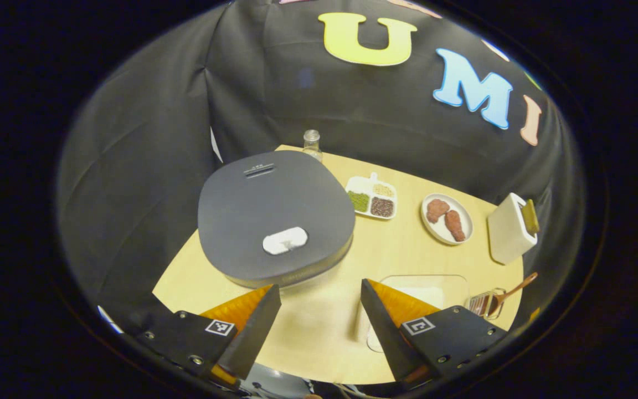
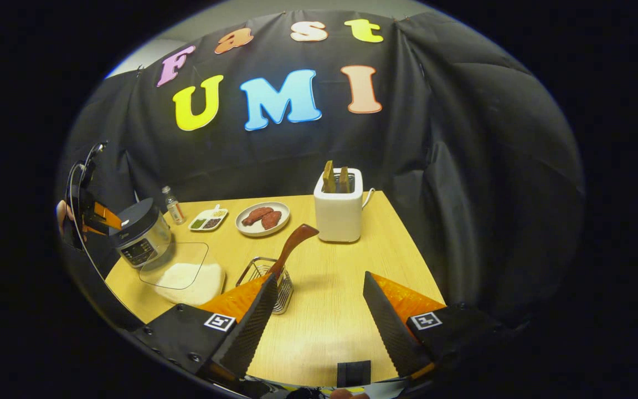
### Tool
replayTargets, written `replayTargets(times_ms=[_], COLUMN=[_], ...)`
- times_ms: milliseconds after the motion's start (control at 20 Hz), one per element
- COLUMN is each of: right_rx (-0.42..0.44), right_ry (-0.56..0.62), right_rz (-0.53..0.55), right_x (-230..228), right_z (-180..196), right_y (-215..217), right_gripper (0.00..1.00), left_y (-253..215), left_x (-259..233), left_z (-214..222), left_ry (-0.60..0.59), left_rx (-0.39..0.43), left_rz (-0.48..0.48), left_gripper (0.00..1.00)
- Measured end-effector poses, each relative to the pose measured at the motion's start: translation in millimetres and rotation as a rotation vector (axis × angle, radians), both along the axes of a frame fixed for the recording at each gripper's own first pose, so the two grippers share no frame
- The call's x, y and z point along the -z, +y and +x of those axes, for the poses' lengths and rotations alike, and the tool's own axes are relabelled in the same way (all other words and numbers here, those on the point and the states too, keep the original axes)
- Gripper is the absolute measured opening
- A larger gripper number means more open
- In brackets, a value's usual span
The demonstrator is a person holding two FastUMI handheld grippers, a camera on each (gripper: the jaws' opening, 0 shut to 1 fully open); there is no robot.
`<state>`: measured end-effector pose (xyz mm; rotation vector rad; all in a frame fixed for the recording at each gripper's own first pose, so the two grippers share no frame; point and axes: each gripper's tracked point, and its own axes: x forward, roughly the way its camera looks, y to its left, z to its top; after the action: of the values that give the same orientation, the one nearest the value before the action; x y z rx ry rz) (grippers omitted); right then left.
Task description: Close the left gripper, press the button to open the rice cooker; take a wooden spoon from the chopstick holder with the right hand, scoop a spoonful of rice and pour it into the rice cooker, then put the wooden spoon back into the chopstick holder.
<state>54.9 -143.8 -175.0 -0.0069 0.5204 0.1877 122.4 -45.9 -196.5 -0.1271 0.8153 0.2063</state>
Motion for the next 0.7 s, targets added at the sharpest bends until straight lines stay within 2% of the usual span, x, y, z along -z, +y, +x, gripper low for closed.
replayTargets(times_ms=[200, 250, 400, 500, 600, 700], right_rx=[-0.001, 0.01, 0.063, 0.081, 0.077, 0.077], right_ry=[-0.055, -0.071, -0.117, -0.13, -0.157, -0.193], right_rz=[0.044, 0.064, 0.107, 0.121, 0.115, 0.066], right_x=[-32.0, -42.2, -68.6, -79.6, -84.7, -94.3], right_z=[-1.2, -2.6, -15.1, -29.2, -34.2, -41.5], right_y=[12.5, 17.8, 29.4, 38.0, 43.7, 40.8], right_gripper=[0.99, 0.94, 0.98, 0.98, 0.98, 0.98], left_y=[-17.3, -23.8, -22.3, -8.6, -0.9, -15.8], left_x=[-74.3, -98.9, -164.7, -202.4, -231.1, -243.6], left_z=[-47.8, -65.1, -116.0, -145.4, -174.2, -199.2], left_ry=[-0.171, -0.231, -0.421, -0.551, -0.652, -0.704], left_rx=[0.067, 0.076, 0.076, 0.115, 0.153, 0.199], left_rz=[0.089, 0.088, 0.064, 0.131, 0.198, 0.165], left_gripper=[0.93, 0.94, 0.93, 0.93, 0.92, 0.92])
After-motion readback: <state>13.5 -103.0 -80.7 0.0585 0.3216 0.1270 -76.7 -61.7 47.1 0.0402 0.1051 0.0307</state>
